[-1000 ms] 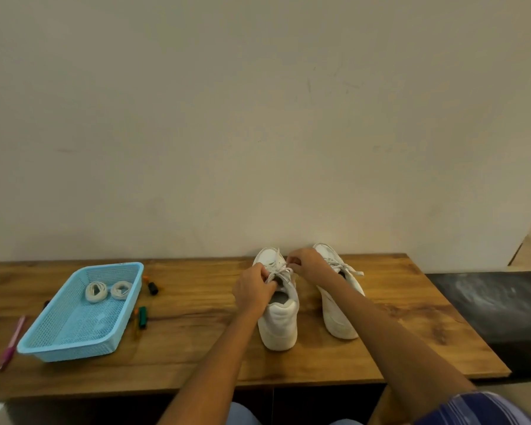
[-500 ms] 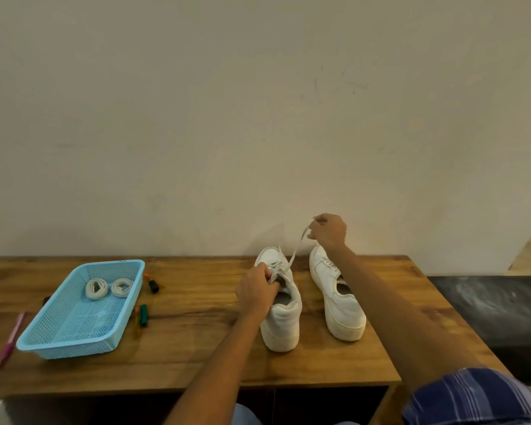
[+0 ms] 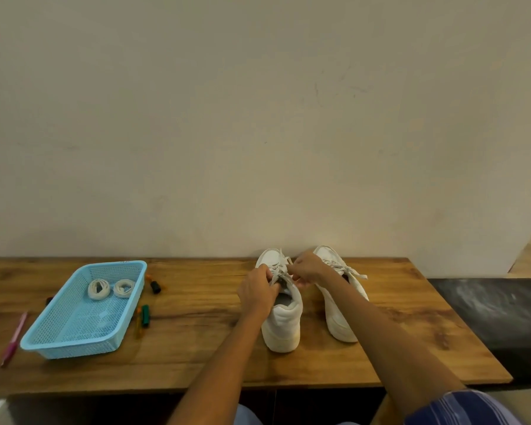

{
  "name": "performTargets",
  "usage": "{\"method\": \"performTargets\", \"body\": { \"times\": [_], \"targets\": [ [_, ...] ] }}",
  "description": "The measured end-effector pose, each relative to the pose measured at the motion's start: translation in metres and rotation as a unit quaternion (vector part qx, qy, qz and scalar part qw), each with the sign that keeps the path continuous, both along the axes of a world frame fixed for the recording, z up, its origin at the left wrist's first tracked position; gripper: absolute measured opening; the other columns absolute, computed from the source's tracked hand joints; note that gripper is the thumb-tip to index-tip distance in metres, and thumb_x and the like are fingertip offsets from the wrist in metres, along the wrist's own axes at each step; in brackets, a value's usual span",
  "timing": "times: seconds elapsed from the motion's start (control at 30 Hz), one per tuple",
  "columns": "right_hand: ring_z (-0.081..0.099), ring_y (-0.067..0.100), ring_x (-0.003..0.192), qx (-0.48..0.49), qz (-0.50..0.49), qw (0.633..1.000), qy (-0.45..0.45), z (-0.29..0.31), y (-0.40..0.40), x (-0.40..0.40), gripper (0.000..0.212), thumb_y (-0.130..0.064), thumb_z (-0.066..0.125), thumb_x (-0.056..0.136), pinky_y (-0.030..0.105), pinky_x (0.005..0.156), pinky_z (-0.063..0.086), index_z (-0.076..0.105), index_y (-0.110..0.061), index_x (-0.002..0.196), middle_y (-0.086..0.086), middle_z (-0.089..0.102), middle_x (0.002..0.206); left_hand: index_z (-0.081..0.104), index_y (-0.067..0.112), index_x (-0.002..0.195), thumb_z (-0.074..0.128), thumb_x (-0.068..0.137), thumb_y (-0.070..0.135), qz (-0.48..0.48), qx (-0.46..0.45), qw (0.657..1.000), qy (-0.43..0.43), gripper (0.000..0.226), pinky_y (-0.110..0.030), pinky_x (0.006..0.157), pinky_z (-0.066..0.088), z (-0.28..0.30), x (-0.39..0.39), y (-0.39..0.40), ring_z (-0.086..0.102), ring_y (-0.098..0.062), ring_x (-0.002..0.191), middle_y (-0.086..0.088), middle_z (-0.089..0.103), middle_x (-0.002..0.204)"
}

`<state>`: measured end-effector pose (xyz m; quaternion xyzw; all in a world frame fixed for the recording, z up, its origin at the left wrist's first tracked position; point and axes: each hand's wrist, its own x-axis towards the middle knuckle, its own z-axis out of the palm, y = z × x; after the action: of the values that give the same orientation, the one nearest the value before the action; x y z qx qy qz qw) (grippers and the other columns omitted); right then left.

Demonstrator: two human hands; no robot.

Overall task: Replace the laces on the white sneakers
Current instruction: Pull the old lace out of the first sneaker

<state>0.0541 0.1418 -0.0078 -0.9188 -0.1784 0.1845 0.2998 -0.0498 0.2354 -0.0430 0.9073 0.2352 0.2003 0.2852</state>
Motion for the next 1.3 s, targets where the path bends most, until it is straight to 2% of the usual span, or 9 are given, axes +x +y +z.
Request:
{"method": "performTargets", "body": {
  "times": [0.2,0.33,0.5,0.6,0.7,0.87,0.97,1.17,1.3],
  "targets": [
    [0.042,0.015,0.045,0.034,-0.018,0.999,-0.004,0.005,0.009,-0.004,0.032,-0.011,0.062,0.080,0.024,0.048,0.036,0.046,-0.008,0.053,0.006,0.046,0.051,0.056,0.018,0.091,0.064,0.086,0.030,-0.001,0.005,1.000,0.006,0.015,-0.019,0.056,0.031,0.002,-0.001,0.000,0.049,-0.011,0.073,0.000,0.064,0.090],
    [0.040,0.018,0.056,0.058,-0.092,0.991,-0.080,0.005,0.005,0.010,0.035,-0.010,0.056,0.087,0.023,0.048,0.027,0.042,-0.008,0.055,0.003,0.040,0.056,0.049,0.022,0.085,0.064,0.086,0.032,0.000,0.003,1.000,0.002,0.018,-0.014,0.048,0.026,0.003,-0.001,0.000,0.050,-0.009,0.072,0.002,0.063,0.089],
    [0.053,0.025,0.064,0.269,-0.273,0.916,-0.124,0.035,-0.011,0.038,0.017,-0.008,0.043,0.094,0.030,0.057,0.041,0.047,-0.005,0.078,0.009,0.050,0.071,0.054,0.020,0.090,0.064,0.086,0.032,0.004,0.009,1.000,0.007,0.016,-0.012,0.049,0.026,0.001,0.002,0.001,0.049,-0.007,0.073,0.002,0.064,0.092],
    [0.054,0.019,0.059,0.332,-0.209,0.919,-0.049,0.039,-0.008,0.027,0.008,-0.006,0.042,0.095,0.027,0.051,0.047,0.046,-0.005,0.102,0.016,0.059,0.088,0.057,0.019,0.095,0.064,0.086,0.033,0.006,0.008,1.000,0.017,0.019,-0.012,0.049,0.026,0.000,0.003,0.001,0.049,-0.007,0.074,0.002,0.063,0.093],
    [0.056,0.022,0.063,0.226,-0.146,0.963,0.015,0.023,-0.003,0.014,0.028,-0.005,0.048,0.090,0.029,0.056,0.049,0.043,-0.006,0.117,0.019,0.059,0.106,0.057,0.020,0.094,0.066,0.084,0.038,-0.004,-0.002,1.000,0.023,0.023,-0.016,0.051,0.029,-0.001,0.002,0.004,0.051,-0.009,0.075,0.003,0.064,0.093],
    [0.054,0.026,0.065,0.069,-0.034,0.997,-0.031,0.021,-0.009,-0.008,0.012,-0.001,0.052,0.081,0.031,0.061,0.045,0.055,-0.001,0.069,0.015,0.059,0.069,0.065,0.022,0.093,0.070,0.081,0.041,-0.096,-0.167,0.981,0.006,0.023,-0.027,0.065,0.052,0.004,0.004,0.028,0.060,-0.011,0.082,0.010,0.065,0.087],
    [0.059,0.015,0.064,0.032,0.050,0.998,0.037,0.018,-0.011,-0.019,0.017,-0.011,0.065,0.081,0.023,0.064,0.052,0.067,0.005,0.085,0.012,0.062,0.075,0.069,0.019,0.088,0.069,0.084,0.022,-0.109,-0.247,0.962,-0.035,0.006,-0.042,0.083,0.056,0.002,0.006,0.036,0.061,-0.015,0.088,0.005,0.066,0.086],
    [0.049,0.009,0.062,0.089,-0.004,0.992,-0.094,-0.015,-0.004,-0.033,0.014,-0.020,0.065,0.080,0.016,0.058,0.039,0.057,-0.013,0.071,-0.005,0.052,0.063,0.068,0.013,0.087,0.061,0.088,0.021,-0.119,-0.226,0.967,0.023,0.010,-0.034,0.084,0.053,0.003,0.020,0.026,0.062,-0.019,0.092,-0.002,0.066,0.089],
    [0.048,0.012,0.068,0.221,-0.077,0.962,-0.142,-0.039,0.000,-0.054,0.004,-0.008,0.056,0.085,0.018,0.061,0.039,0.054,-0.011,0.084,0.000,0.055,0.074,0.065,0.009,0.069,0.054,0.088,0.031,-0.079,-0.062,0.993,0.059,0.031,-0.037,0.061,0.047,0.005,0.023,0.013,0.059,-0.025,0.072,-0.007,0.059,0.072]
  ]
}}
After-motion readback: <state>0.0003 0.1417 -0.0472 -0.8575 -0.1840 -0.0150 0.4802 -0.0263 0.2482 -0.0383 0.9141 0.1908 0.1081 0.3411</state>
